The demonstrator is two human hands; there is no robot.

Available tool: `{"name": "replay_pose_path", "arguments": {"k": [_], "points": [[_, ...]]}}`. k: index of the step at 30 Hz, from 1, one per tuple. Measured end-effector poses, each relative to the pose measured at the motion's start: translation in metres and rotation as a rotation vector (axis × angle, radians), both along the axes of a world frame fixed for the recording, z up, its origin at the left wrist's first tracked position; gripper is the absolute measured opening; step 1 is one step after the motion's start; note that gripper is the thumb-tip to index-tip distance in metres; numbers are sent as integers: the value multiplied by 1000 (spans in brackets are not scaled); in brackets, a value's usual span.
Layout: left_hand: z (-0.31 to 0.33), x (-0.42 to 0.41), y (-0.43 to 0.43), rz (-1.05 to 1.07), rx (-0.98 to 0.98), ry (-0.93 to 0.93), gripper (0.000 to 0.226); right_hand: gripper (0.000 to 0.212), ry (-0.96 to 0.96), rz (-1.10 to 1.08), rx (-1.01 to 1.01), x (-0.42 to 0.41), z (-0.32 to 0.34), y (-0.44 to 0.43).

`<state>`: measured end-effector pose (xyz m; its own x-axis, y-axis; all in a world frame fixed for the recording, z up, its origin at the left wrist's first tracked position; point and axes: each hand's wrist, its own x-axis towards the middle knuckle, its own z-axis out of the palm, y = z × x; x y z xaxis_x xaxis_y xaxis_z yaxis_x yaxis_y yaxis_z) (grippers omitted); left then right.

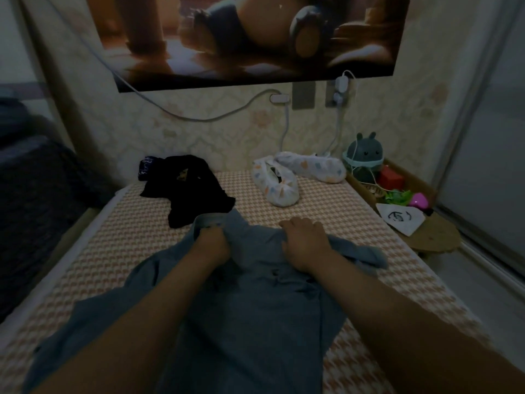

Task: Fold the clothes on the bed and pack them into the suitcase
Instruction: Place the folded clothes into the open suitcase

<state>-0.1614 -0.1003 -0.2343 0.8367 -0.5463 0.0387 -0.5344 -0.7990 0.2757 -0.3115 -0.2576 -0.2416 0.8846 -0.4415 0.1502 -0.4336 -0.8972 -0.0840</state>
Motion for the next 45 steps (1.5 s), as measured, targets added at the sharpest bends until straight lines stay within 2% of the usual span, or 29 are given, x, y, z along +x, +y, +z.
{"name": "replay_pose_path", "arguments": {"k": [2, 5, 7, 9, 10, 12, 13, 14, 15, 16, 17, 18, 20, 21, 22, 24, 26, 28, 30, 32, 33, 36, 37, 39, 41, 43, 44, 45], "points": [[-1, 10, -3, 36, 34, 40, 31, 41, 19, 20, 7, 16, -8, -7], [-1, 33, -4, 44, 45, 45, 28, 20, -31, -33, -67, 30, -10, -20], [7, 43, -10, 30, -98, 67, 29, 15, -103, -141, -128, 35, -4, -27], [22, 44, -24, 70, -424, 118, 21, 11, -168, -230, -189, 39, 0, -28], [30, 44, -33, 96, -579, 203, 14, 9, -191, -258, -242, 42, 3, -26], [37, 41, -50, 76, -678, 414, 11, 17, -280, -258, -356, 52, 2, -21], [35, 42, -55, 39, -633, 493, 17, 27, -348, -190, -380, 59, -3, -20], [30, 46, -59, -2, -567, 546, 30, 38, -385, -57, -342, 65, -6, -17], [23, 51, -58, -31, -483, 506, 48, 46, -366, 112, -229, 69, -7, -13], [23, 51, -51, -79, -423, 482, 61, 51, -301, 271, -114, 73, -7, -7], [25, 51, -40, -103, -460, 510, 67, 53, -169, 355, -26, 74, -5, 0], [29, 51, -25, -140, -487, 488, 67, 56, 20, 368, 21, 77, -3, 7], [31, 56, 4, -139, -491, 368, 49, 60, 384, 262, -58, 83, 3, 17], [33, 61, 21, -140, -444, 254, 42, 56, 464, 192, -129, 87, 5, 22], [35, 65, 41, -129, -396, 128, 37, 49, 451, 147, -181, 90, 8, 28], [35, 69, 82, -138, -354, -69, 26, 35, 210, 133, -179, 98, 9, 41], [26, 76, 119, -106, -365, -53, 18, 31, -136, 209, -107, 107, 8, 63], [16, 75, 151, -70, -224, 128, 13, 30, -331, 269, -41, 119, 10, 94], [7, 78, 172, -60, -41, 251, 26, 38, -301, 249, 124, 134, 14, 122], [5, 79, 184, -27, 7, 284, 42, 48, -129, 176, 240, 148, 16, 140], [7, 77, 188, -22, 31, 303, 43, 49, -74, 154, 228, 154, 17, 145], [9, 80, 194, -28, 155, 313, 40, 30, -149, 97, 206, 166, 17, 151], [12, 84, 197, -10, 150, 275, 33, 29, -199, 73, 252, 169, 19, 151], [26, 97, 201, 118, 9, 106, 18, 31, -312, -15, 440, 179, 23, 147], [42, 112, 202, 307, -242, -124, 18, 35, -402, -155, 714, 192, 26, 140], [50, 121, 196, 390, -441, -202, 21, 34, -488, -233, 1009, 204, 31, 137], [49, 121, 191, 377, -495, -203, 21, 34, -525, -256, 1050, 208, 32, 136], [45, 123, 185, 338, -540, -185, 25, 32, -541, -260, 1008, 213, 34, 135]]}}
